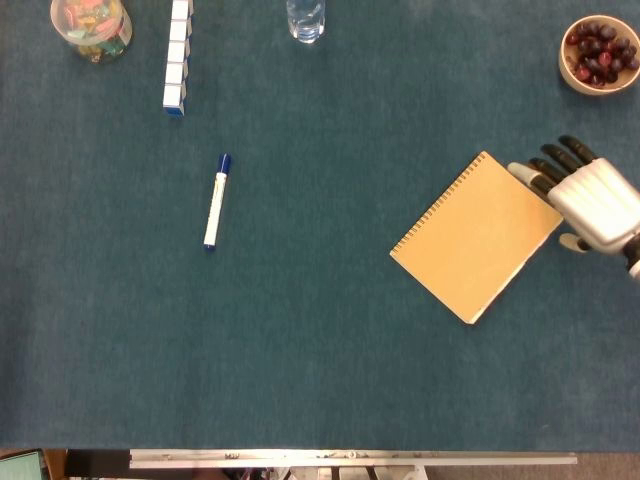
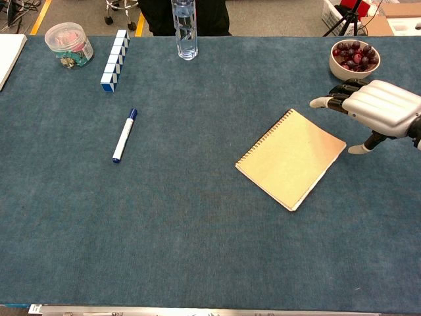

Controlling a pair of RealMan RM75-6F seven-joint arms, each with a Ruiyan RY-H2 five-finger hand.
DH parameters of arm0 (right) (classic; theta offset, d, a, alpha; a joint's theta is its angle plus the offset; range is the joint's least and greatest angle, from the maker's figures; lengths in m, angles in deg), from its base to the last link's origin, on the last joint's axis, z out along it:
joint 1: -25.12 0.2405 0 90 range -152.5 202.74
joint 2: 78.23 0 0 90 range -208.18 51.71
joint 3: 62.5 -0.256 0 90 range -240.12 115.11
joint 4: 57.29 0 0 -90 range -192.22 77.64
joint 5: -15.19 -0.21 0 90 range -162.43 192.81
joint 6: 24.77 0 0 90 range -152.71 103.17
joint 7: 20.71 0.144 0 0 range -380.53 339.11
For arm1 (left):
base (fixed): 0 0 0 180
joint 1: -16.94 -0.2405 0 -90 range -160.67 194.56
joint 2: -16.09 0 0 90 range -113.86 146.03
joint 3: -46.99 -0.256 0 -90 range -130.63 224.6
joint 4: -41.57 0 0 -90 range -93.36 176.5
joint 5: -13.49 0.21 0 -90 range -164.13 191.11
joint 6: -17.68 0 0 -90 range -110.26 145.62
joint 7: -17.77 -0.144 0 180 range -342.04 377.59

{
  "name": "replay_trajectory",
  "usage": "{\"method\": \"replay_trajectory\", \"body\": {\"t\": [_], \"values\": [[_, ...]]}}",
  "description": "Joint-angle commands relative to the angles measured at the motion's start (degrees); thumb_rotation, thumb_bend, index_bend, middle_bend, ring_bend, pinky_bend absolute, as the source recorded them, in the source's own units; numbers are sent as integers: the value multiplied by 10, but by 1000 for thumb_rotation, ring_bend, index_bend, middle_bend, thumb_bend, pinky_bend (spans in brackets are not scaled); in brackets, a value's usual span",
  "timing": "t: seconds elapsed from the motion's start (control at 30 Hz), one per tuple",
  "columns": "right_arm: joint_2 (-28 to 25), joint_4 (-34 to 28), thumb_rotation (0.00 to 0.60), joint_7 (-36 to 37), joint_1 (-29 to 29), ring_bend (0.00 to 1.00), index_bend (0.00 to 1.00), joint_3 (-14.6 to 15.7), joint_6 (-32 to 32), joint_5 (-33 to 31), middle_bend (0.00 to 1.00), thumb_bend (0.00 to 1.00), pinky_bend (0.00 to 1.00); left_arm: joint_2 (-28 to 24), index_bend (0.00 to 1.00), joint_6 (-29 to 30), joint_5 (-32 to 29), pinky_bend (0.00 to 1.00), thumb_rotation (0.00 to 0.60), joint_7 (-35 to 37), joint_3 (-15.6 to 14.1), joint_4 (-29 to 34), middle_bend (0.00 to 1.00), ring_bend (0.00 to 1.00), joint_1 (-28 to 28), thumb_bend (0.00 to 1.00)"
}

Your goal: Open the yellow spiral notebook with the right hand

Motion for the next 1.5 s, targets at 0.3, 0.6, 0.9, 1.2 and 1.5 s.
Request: {"method": "replay_trajectory", "body": {"t": [0.3,0.6,0.9,1.2,1.5], "values": [[51,91,600,-10,-14,106,151,-6,-10,13,217,0,124,3,77,-4,-4,58,600,5,-1,-7,124,20,0,486],[91,127,600,-35,-8,101,151,-22,-24,14,217,0,124,2,77,-3,-8,58,600,12,0,-13,124,20,-3,486],[124,139,600,-61,8,101,151,-41,-36,16,217,0,124,1,77,-1,-10,58,600,15,0,-16,124,20,-5,486],[163,163,600,-96,26,101,151,-73,-49,-5,217,0,124,0,78,2,-9,58,600,16,0,-16,124,20,-8,486],[214,204,600,-108,58,101,151,-106,-70,-24,217,0,124,-3,78,6,-8,58,600,11,0,-11,124,20,-10,486]]}}
